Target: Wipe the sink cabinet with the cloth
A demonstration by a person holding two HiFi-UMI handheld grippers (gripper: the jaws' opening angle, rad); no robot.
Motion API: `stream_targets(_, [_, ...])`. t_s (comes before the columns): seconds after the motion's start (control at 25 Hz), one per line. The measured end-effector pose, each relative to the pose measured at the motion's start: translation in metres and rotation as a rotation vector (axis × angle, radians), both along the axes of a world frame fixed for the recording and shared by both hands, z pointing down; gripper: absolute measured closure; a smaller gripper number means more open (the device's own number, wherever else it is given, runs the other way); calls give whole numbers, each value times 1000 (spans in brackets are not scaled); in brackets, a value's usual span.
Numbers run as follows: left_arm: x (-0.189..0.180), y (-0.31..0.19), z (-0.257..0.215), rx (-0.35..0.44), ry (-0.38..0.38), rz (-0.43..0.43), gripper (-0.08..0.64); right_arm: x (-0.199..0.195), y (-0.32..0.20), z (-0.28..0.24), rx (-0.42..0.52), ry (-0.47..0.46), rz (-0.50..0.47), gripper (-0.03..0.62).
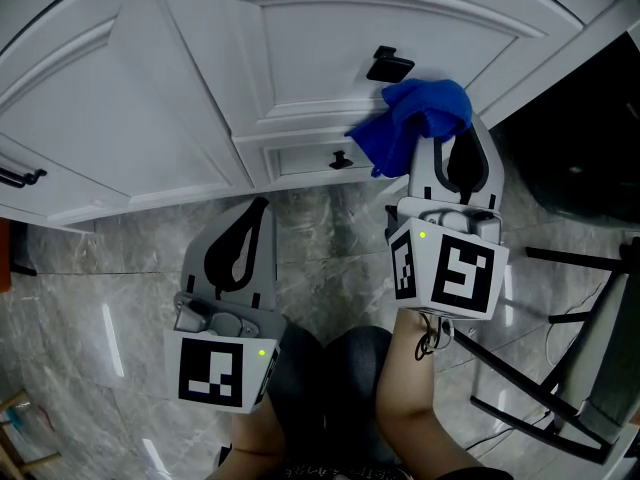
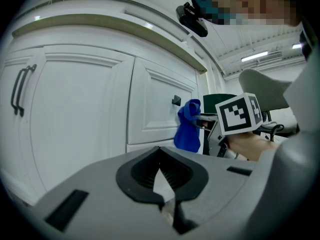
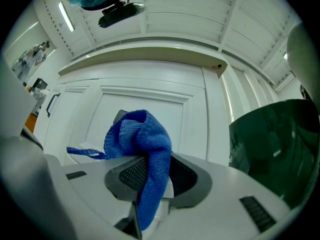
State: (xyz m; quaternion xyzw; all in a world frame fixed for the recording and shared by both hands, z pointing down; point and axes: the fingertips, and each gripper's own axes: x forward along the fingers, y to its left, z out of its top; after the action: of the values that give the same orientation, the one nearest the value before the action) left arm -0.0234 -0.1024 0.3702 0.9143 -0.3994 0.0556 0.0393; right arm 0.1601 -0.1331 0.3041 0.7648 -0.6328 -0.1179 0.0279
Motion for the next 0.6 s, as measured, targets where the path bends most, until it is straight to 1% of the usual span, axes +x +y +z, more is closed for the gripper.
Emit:
stream_targets(0.16, [1,-1,2,-44,24,-28,557,7,1,0,3,-1,20,476])
stream_targets(0.32, [4,1,3,-23,-4,3,557,17,3,2,7,-5,45,476])
stream_targets(0.6, [9,0,5,-47,40,-8,557,34,9,3,15,-13,89,477])
